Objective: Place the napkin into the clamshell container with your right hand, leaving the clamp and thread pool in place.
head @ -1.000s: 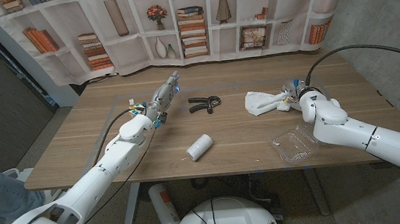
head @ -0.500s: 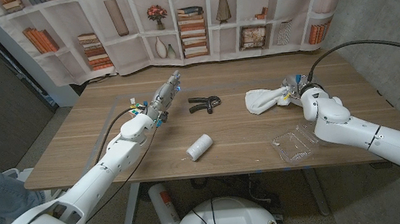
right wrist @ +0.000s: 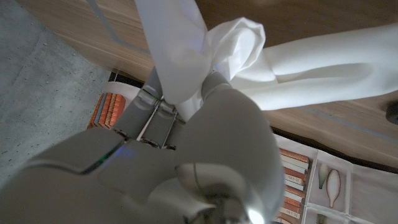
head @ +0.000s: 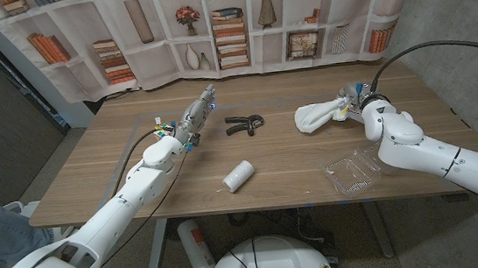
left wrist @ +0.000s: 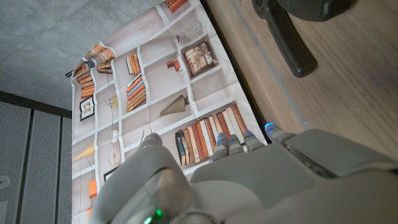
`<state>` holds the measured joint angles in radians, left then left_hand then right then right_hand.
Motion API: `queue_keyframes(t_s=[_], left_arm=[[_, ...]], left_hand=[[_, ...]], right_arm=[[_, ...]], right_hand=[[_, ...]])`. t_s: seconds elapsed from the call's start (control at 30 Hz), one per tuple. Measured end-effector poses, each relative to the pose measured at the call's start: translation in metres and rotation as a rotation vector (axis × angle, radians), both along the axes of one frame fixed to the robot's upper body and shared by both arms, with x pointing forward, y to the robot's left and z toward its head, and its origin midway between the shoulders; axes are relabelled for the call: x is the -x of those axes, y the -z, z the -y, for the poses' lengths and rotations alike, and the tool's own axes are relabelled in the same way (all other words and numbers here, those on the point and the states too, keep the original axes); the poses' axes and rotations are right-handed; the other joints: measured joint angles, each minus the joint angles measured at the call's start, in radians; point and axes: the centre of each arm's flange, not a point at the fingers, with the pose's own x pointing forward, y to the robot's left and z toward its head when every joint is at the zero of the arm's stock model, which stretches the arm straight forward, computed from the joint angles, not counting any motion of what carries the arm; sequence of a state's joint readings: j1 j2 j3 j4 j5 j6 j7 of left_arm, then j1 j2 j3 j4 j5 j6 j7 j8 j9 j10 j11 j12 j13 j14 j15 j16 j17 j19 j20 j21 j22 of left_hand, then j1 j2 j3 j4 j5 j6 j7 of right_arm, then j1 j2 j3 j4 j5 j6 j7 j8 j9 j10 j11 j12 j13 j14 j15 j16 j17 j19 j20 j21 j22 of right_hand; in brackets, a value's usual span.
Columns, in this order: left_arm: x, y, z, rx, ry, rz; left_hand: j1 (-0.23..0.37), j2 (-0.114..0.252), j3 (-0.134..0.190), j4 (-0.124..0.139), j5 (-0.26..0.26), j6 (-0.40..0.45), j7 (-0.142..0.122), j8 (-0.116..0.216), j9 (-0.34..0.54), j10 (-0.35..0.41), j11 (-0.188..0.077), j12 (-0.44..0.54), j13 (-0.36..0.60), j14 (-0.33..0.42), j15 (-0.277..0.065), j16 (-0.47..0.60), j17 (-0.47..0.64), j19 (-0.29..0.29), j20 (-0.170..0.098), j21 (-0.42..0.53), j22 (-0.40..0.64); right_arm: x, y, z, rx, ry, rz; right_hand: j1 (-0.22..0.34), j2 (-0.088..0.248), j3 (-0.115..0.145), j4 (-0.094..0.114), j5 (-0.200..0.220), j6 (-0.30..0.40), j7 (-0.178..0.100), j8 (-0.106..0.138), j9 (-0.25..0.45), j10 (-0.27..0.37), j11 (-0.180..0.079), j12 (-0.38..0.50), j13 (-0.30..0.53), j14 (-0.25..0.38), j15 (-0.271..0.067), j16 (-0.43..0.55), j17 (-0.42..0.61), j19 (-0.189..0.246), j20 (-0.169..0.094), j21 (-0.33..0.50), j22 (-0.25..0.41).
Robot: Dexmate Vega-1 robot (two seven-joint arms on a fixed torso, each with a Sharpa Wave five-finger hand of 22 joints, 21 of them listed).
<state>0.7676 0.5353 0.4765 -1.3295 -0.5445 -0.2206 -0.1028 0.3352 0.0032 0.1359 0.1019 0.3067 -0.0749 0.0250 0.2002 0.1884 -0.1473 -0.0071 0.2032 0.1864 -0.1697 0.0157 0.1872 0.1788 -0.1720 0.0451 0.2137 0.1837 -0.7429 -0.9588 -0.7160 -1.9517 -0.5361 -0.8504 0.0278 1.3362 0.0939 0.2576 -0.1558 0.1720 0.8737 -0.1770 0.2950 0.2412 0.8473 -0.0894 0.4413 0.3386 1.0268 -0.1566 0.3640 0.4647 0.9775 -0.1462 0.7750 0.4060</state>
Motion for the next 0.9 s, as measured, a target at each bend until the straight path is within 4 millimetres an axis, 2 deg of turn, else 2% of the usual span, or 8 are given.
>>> queue_keyframes(t_s=[0.1, 0.9], left_arm=[[0.0, -0.001, 0.0, 0.0, 0.0, 0.001], [0.0, 0.0, 0.001, -0.004, 0.003, -0.001]], left_hand=[[0.001, 0.001, 0.0, 0.0, 0.0, 0.0, 0.0, 0.0, 0.0, 0.0, 0.0, 0.0, 0.0, 0.0, 0.0, 0.0, 0.0, 0.0, 0.0, 0.0, 0.0], [0.001, 0.001, -0.003, -0.003, 0.0, 0.005, 0.005, 0.0, 0.0, 0.0, 0.0, 0.0, 0.0, 0.0, 0.0, 0.0, 0.0, 0.0, 0.0, 0.0, 0.0]], right_arm=[[0.002, -0.003, 0.0, -0.003, 0.0, 0.005], [0.022, -0.019, 0.002, -0.018, 0.012, 0.04]], right_hand=[[0.0, 0.0, 0.0, 0.0, 0.0, 0.0, 0.0, -0.007, 0.0, 0.0, 0.0, 0.0, 0.003, 0.001, 0.001, 0.0, 0.002, -0.008, 0.004, 0.013, 0.004], [0.0, 0.0, -0.004, 0.01, -0.005, 0.011, 0.0, -0.015, 0.0, 0.03, 0.006, -0.003, 0.016, 0.014, 0.013, -0.008, 0.007, -0.027, 0.009, 0.077, 0.019]])
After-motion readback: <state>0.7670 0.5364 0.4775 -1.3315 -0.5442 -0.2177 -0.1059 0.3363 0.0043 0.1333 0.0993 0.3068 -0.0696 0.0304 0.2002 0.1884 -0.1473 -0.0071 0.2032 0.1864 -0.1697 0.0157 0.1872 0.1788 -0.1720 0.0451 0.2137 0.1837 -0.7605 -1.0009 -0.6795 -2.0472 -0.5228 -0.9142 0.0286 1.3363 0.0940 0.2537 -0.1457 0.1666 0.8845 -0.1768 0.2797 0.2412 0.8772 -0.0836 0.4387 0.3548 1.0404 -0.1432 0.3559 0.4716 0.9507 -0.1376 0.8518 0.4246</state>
